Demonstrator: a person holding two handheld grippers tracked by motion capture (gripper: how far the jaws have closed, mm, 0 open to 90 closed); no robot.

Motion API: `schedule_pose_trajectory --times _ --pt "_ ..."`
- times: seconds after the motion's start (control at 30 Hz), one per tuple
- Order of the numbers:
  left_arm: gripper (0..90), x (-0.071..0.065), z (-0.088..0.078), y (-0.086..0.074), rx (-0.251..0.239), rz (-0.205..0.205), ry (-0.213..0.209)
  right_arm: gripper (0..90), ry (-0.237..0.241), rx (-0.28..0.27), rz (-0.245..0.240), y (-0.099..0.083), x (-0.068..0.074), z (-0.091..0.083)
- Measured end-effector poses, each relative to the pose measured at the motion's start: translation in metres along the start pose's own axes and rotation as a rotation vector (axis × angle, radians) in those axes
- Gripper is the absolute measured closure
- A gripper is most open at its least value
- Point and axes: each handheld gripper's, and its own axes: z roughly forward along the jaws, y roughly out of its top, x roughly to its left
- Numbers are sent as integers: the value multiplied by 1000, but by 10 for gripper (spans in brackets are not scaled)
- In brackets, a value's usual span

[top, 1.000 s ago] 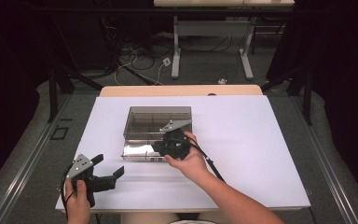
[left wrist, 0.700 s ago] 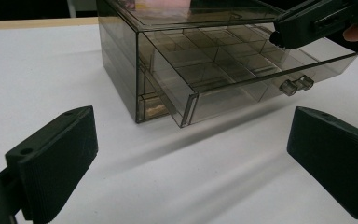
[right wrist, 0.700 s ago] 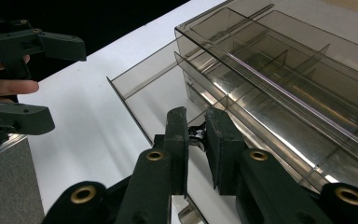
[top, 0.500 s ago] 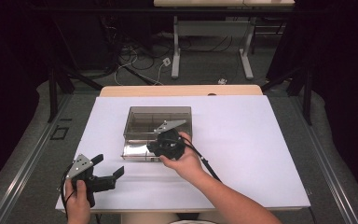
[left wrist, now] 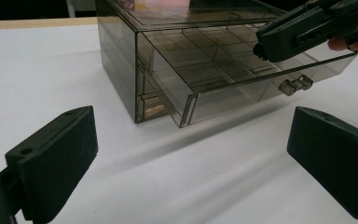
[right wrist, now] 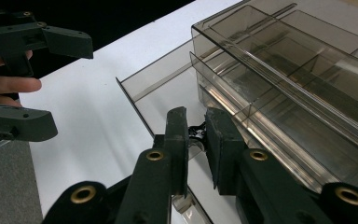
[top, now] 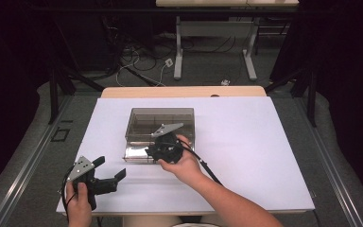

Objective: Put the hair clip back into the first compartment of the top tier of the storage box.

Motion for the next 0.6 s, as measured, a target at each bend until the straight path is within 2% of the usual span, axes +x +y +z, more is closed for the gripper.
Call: schedule_pose_trajectory --times 0.23,0.6 --pt "20 0 0 0 -1 -3 -1 794 8 -1 -7 1 4 5" --pt "19 1 0 0 -1 5 0 794 3 -14 -49 3 11 14"
